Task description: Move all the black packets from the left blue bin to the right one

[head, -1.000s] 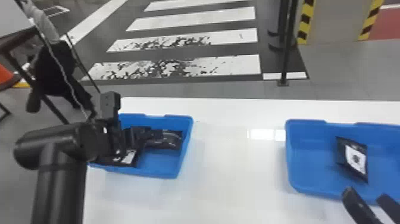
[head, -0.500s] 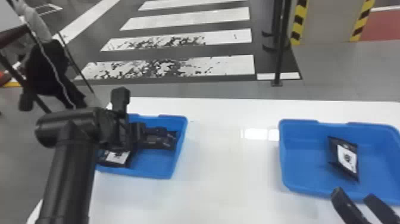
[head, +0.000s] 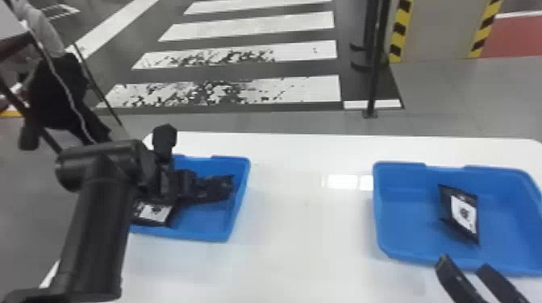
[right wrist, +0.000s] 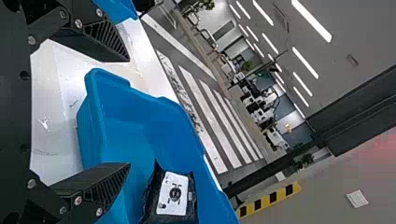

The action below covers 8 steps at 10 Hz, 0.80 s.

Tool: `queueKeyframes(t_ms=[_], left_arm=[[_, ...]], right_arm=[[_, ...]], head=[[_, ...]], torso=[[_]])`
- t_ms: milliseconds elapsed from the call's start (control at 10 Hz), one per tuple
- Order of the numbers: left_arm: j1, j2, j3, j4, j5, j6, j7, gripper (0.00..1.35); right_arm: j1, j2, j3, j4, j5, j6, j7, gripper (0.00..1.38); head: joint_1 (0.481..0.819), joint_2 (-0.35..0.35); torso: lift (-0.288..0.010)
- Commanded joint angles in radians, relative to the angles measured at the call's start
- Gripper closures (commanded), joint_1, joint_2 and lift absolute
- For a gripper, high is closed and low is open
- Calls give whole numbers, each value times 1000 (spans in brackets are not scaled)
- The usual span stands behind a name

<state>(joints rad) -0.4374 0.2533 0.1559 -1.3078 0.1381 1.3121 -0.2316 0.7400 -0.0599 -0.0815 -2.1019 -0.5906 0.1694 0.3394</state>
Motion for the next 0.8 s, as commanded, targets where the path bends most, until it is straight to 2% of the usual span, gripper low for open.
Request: queueKeyframes(t_ms=[0,200,400,700], left_arm=[[23,-8,16,8,-26,-60,-3,1205],[57,-6,34,-34,-22,-73,-52,1204],[207,-12,83,-316,23,-31,-64,1204],[329,-17,115,-571,35,-21,-106,1204]], right_arm=[[6,-1,0,0,-18,2,3,246],[11,-5,0,-5,-26,0,4,246],[13,-5,0,-15,-24,2,4,246],[11,-6,4,-30,-26,2,4,246]], head=[[695,210],[695,218],[695,217],[695,212]], torso=[[-145],[-145],[-145],[-145]])
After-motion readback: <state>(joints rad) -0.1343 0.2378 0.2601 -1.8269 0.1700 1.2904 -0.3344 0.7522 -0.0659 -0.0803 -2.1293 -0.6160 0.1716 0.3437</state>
